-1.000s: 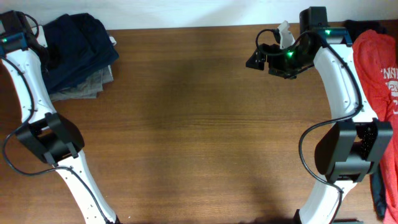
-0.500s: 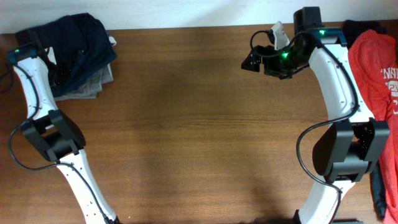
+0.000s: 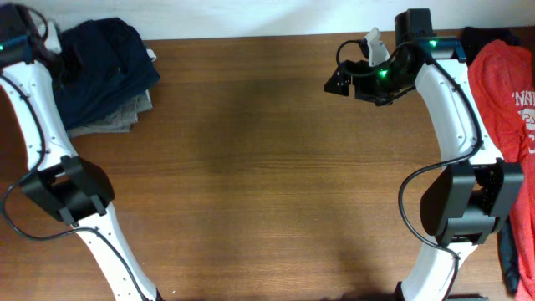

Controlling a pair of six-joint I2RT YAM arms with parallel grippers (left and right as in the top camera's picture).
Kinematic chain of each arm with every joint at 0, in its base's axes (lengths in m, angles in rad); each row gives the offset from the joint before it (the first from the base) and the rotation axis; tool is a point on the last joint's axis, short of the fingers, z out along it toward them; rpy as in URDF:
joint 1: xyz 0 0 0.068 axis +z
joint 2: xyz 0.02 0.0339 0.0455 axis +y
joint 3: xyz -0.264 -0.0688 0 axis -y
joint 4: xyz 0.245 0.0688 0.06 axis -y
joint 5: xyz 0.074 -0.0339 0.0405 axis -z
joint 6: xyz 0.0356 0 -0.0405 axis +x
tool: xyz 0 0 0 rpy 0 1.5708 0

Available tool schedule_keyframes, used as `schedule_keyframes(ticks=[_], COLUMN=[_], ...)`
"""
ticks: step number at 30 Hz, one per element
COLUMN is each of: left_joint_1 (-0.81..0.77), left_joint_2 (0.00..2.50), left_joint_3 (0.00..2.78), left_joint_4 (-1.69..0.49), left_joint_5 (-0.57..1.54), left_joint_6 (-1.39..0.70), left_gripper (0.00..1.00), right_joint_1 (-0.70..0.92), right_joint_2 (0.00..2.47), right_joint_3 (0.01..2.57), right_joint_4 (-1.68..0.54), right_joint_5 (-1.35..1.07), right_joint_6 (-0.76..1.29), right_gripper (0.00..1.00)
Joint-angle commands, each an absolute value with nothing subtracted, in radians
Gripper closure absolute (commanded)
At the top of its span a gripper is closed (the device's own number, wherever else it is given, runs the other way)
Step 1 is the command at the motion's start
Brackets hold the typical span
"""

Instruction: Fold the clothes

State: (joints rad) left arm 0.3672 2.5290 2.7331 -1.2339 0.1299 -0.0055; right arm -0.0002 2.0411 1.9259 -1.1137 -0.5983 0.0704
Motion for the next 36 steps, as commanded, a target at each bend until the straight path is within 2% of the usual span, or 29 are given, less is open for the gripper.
schedule_keyframes(ticks=[1,10,16,20,29,34,36], left_joint_1=[0.311,0.253,0.256,0.256,0.258,0.258,0.258], left_joint_2=[2.534,2.698,2.738,2.733,2.674,2.644,2.65], left_joint_3=[2.728,2.727,2.727,2.751,3.066,3.139,3.125], left_joint_4=[-1.213,-1.117,-1.192,-1.256,-1.346,-1.234,-1.164], left_joint_5=[0.205,0.156,0.162,0.2,0.247,0.204,0.151], left_joint_6=[-0.015,-0.015,-0.015,-0.015,-0.015,-0.015,-0.015], left_gripper=[0.95,0.92,0.92,0.99,0.99,0.94,0.87], right_joint_1=[0.007,0.007,0.007,0.007,0.007,0.007,0.007], right_joint_2=[2.05,2.05,2.05,2.05,2.05,2.05,2.05], right_joint_3=[1.921,1.921,1.921,1.921,1.921,1.921,1.921], right_joint_4=[-1.11,-1.121,-1.12,-1.111,-1.111,-1.11,-1.111], right_joint_5=[-0.589,-0.589,-0.589,-0.589,-0.589,-0.589,-0.589], right_joint_6=[0.056,0.056,0.056,0.056,0.056,0.056,0.056], right_gripper=[0.01,0.01,0.01,0.01,0.01,0.01,0.01])
